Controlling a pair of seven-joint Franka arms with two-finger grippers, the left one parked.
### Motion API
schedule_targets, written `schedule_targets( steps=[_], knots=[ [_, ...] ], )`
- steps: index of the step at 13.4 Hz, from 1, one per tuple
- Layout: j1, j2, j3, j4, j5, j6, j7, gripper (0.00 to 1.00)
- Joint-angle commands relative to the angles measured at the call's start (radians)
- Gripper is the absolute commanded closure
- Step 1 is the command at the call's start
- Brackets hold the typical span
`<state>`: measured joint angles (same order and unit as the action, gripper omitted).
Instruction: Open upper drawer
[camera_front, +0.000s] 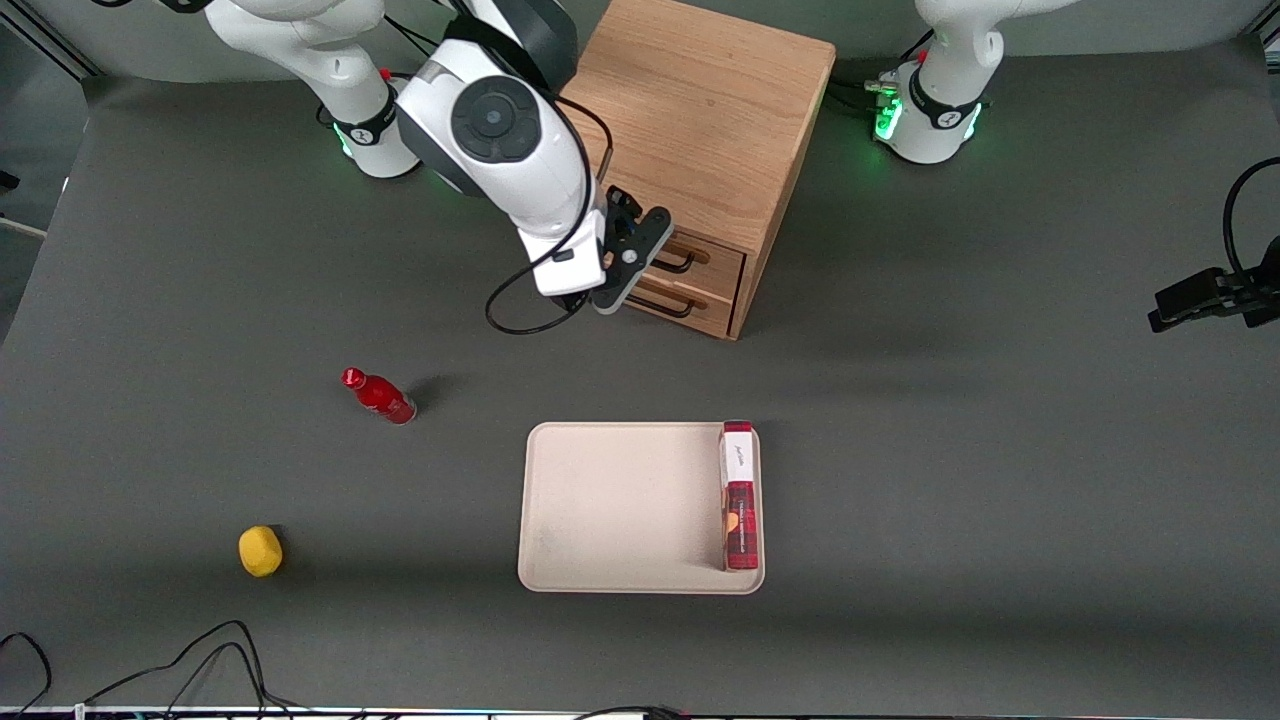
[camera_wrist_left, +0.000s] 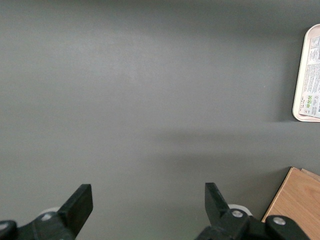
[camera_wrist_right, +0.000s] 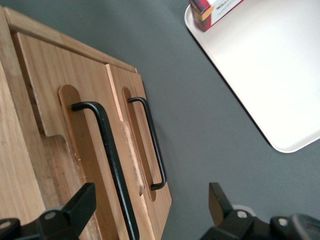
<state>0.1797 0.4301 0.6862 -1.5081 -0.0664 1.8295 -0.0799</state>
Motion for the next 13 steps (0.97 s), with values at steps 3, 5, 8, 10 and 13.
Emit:
schedule_targets(
  steps=[3,5,8,10,13],
  knots=[
    [0.014,0.006,-0.008,-0.012,-0.033,-0.007,-0.026,0.00],
    [0.015,0.007,-0.010,-0.021,-0.035,-0.003,-0.027,0.00],
    [0.021,0.012,-0.008,-0.030,-0.059,0.004,-0.027,0.00],
    [0.021,0.015,-0.008,-0.032,-0.059,0.005,-0.027,0.00],
    [0.023,0.026,-0.008,-0.032,-0.059,0.024,-0.027,0.00]
  ],
)
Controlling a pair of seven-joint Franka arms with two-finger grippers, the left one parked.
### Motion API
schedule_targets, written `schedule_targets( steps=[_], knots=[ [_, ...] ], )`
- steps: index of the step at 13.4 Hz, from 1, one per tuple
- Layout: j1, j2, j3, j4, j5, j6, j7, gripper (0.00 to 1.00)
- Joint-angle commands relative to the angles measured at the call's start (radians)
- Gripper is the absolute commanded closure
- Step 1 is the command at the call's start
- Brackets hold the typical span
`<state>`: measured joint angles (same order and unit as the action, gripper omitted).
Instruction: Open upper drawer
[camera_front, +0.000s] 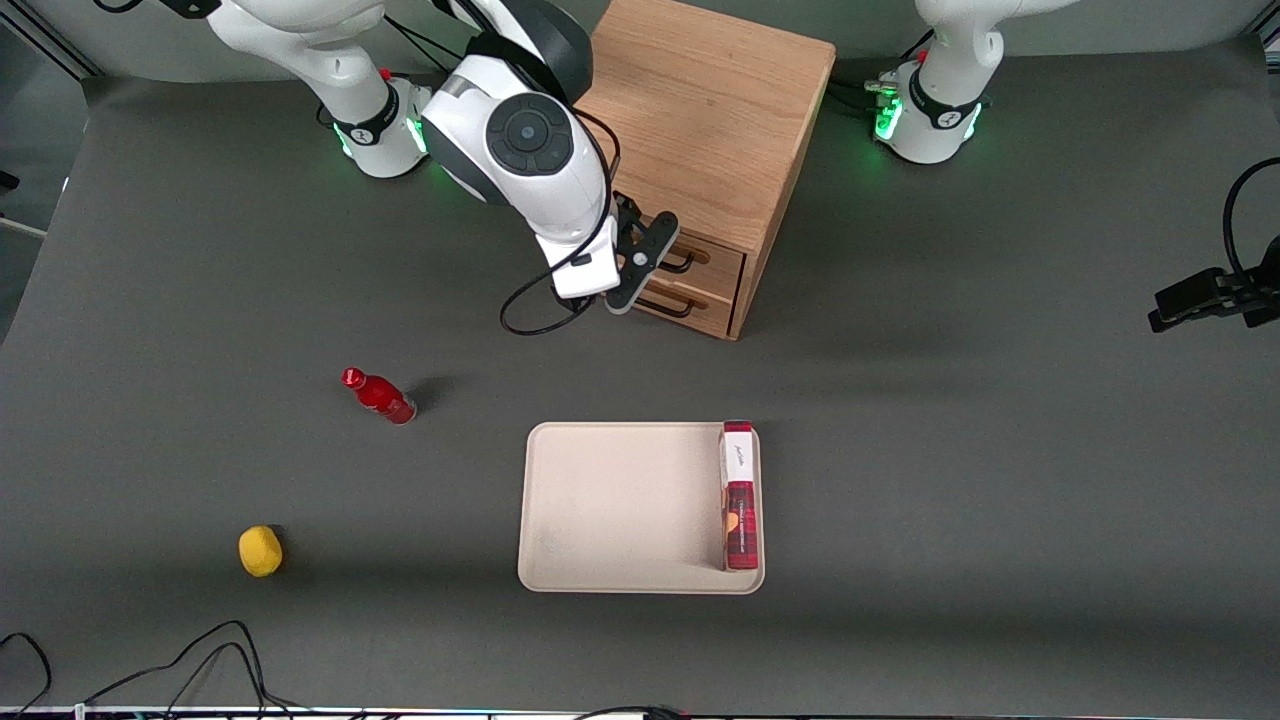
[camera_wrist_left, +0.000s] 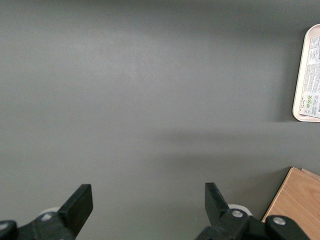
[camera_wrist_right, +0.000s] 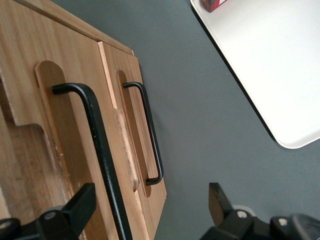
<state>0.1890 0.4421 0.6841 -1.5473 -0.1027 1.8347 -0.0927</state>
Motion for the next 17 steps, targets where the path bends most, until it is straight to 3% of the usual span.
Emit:
schedule_targets(
  steps=[1,12,17],
  knots=[
    [0.013,0.015,-0.006,0.007,-0.023,0.018,-0.015,0.00],
    [0.038,0.061,-0.008,0.006,-0.043,0.081,-0.015,0.00],
    [0.036,0.087,-0.006,0.006,-0.089,0.107,-0.016,0.00]
  ],
)
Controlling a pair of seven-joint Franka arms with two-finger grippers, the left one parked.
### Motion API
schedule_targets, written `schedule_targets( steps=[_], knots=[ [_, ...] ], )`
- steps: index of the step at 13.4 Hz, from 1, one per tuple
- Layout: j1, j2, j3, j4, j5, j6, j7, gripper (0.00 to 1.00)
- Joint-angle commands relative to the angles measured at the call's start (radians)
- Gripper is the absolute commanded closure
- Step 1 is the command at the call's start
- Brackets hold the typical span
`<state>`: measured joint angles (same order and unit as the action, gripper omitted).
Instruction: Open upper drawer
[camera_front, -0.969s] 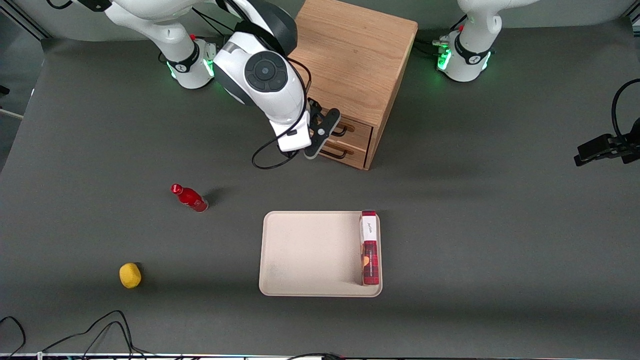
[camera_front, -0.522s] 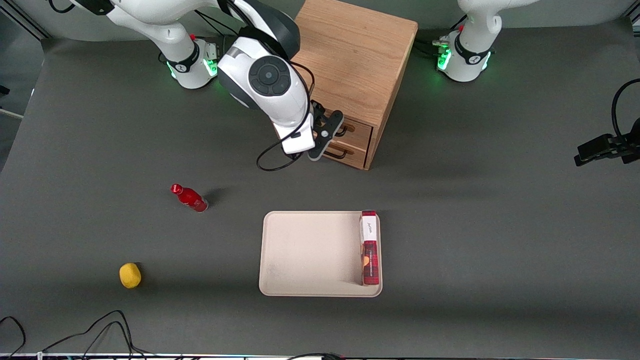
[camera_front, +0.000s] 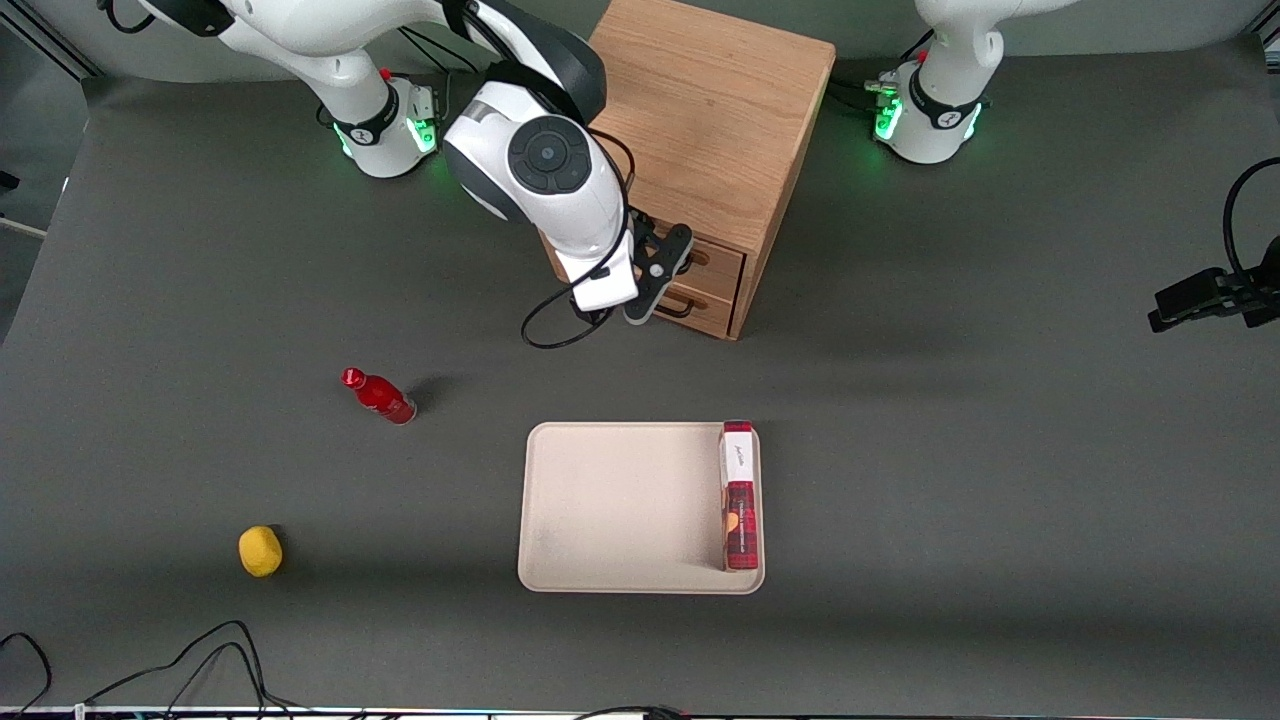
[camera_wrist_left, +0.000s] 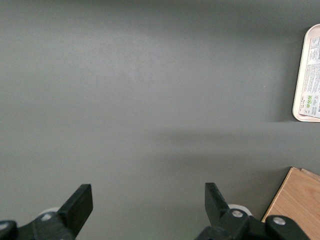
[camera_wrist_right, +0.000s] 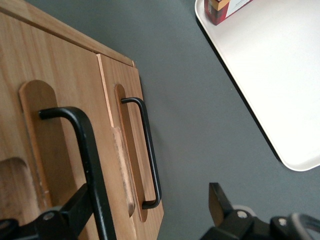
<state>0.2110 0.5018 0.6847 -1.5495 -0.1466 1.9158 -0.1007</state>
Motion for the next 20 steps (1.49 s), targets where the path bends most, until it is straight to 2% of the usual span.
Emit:
schedule_targets(
  steps=[1,20],
  knots=[
    [0.014,0.027,-0.007,0.008,-0.051,0.028,-0.010,0.00],
    [-0.005,0.040,-0.013,0.022,-0.097,0.045,-0.060,0.00]
  ],
)
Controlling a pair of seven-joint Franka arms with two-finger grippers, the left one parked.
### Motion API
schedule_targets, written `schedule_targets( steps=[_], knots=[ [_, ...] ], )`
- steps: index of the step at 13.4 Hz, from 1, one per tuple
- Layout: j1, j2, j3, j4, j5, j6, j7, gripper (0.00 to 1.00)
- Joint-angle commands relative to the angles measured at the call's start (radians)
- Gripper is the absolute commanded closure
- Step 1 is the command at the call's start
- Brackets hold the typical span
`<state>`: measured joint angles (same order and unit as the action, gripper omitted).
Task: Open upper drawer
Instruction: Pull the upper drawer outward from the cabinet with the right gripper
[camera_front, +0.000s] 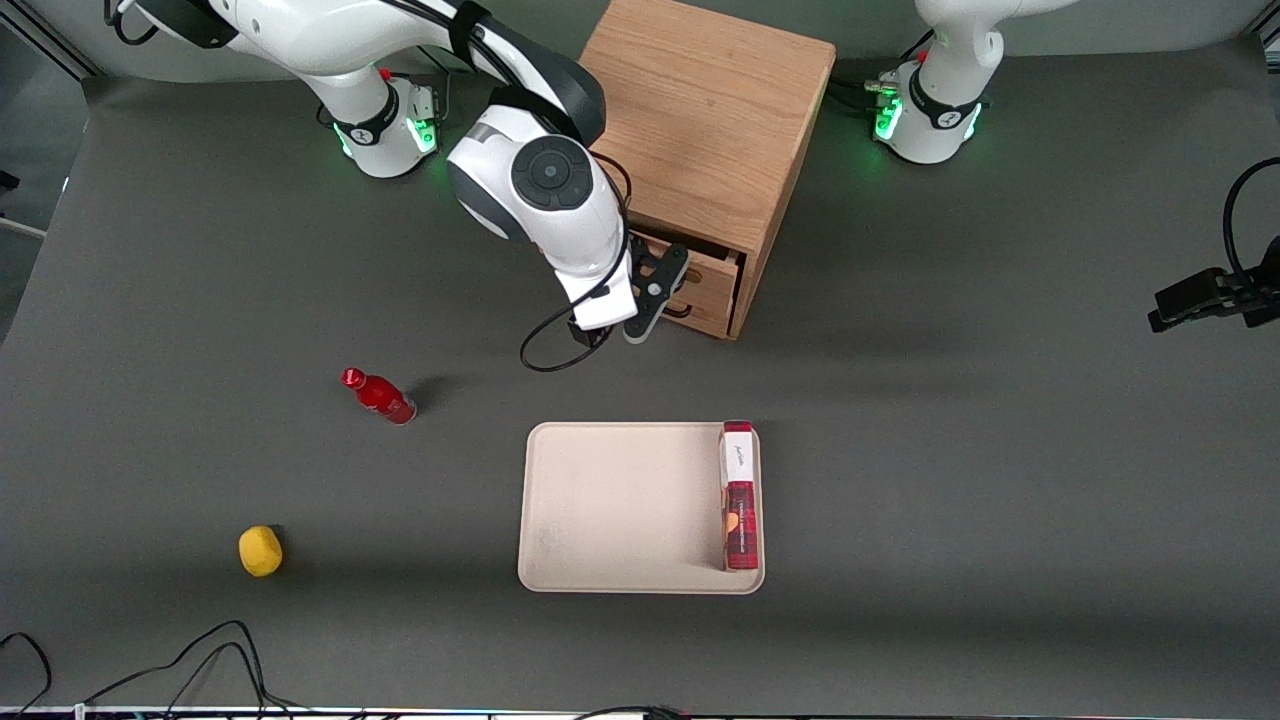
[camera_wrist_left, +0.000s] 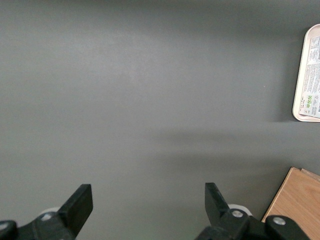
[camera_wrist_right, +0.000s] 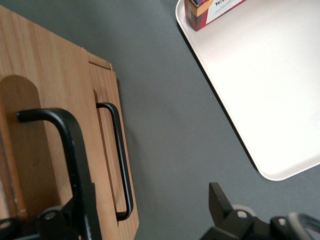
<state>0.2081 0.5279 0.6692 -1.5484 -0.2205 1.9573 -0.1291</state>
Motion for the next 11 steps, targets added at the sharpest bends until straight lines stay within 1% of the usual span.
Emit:
schedule_targets(
  steps=[1,11],
  knots=[
    [-0.006,0.014,-0.002,0.025,-0.023,0.003,-0.044,0.00],
    [-0.032,0.014,-0.011,0.042,-0.022,0.002,-0.080,0.00]
  ],
)
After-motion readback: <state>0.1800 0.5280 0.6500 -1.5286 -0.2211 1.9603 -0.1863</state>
